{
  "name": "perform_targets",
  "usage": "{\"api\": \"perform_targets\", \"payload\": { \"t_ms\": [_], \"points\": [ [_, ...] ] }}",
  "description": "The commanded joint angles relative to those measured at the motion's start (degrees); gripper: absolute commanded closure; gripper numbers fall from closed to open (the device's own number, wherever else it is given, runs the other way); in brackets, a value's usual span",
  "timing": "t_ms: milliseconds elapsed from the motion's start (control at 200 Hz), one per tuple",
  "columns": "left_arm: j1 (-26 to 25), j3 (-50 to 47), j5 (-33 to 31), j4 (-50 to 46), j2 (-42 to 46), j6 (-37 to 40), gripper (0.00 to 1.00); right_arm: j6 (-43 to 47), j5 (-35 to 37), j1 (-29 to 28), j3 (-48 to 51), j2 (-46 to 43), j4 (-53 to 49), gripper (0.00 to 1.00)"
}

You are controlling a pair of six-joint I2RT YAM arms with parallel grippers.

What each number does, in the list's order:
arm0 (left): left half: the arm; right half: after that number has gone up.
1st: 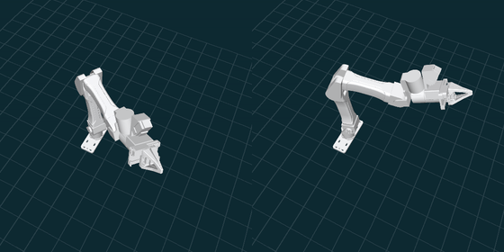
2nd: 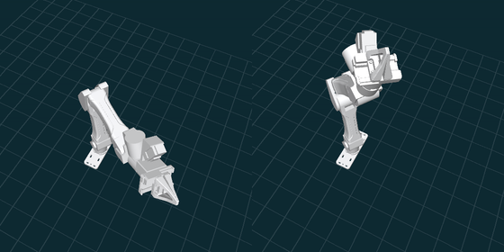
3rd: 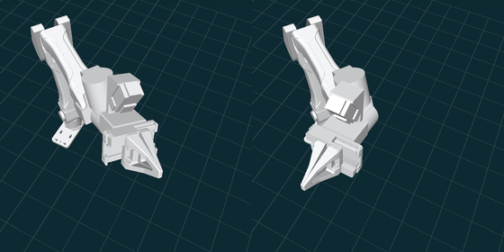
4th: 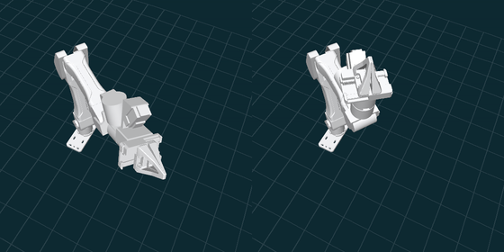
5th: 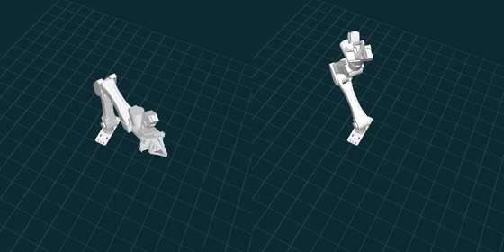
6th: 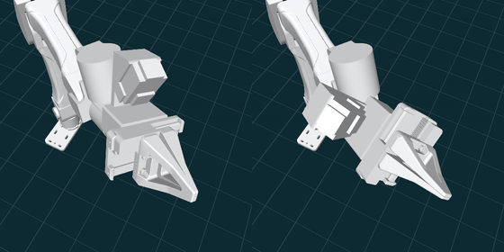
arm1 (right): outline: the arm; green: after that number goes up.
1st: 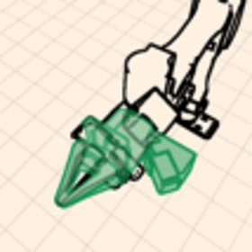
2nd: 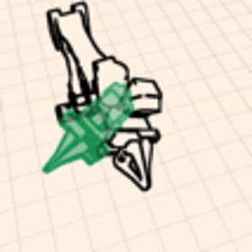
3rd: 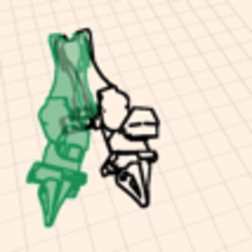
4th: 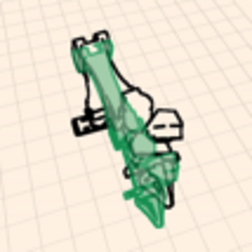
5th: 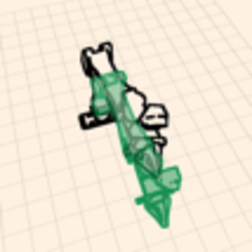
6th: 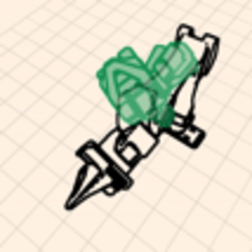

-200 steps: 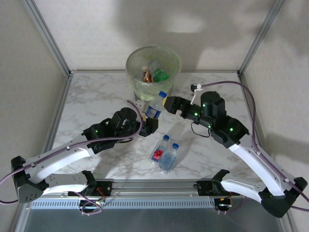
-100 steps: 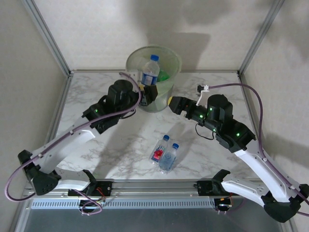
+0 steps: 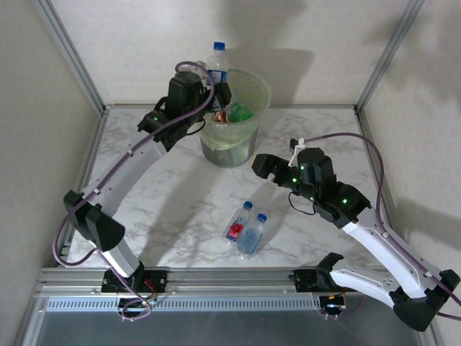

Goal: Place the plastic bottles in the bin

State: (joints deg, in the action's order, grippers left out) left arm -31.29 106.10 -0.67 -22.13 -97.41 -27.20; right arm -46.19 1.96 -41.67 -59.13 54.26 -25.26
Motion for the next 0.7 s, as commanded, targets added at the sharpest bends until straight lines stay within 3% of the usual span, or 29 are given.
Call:
{"api": "perform_targets", "payload": {
  "t_ms": [0, 265, 426, 476, 601, 696],
  "points": [
    [1.23, 5.75, 2.16, -4.02, -3.45, -0.06, 0.48, -1.79, 0.78, -0.51, 1.4, -0.08, 0.0, 0.1],
    [4.29, 13.97, 3.74, -10.79, -11.81, -4.74, 0.5, -1.09, 2.4, -0.51, -1.31, 2.44, -2.77, 0.1],
    [4.61, 14.74, 3.92, -13.05, -13.15, -5.14, 0.45, -1.18, 2.96, -0.52, -1.76, 3.13, -3.57, 0.1],
    [4.66, 14.83, 3.93, -13.44, -13.41, -5.14, 0.4, -1.18, 2.97, -0.47, -1.75, 3.21, -3.49, 0.1],
    [4.83, 14.88, 2.16, -13.91, -13.19, -5.4, 0.17, -0.87, 3.01, -0.48, -2.42, 3.96, -3.73, 0.1],
    [4.83, 14.92, 1.37, -13.25, -12.43, -5.32, 0.1, -0.62, 3.45, -0.45, -3.08, 4.19, -4.5, 0.1]
  ]
}}
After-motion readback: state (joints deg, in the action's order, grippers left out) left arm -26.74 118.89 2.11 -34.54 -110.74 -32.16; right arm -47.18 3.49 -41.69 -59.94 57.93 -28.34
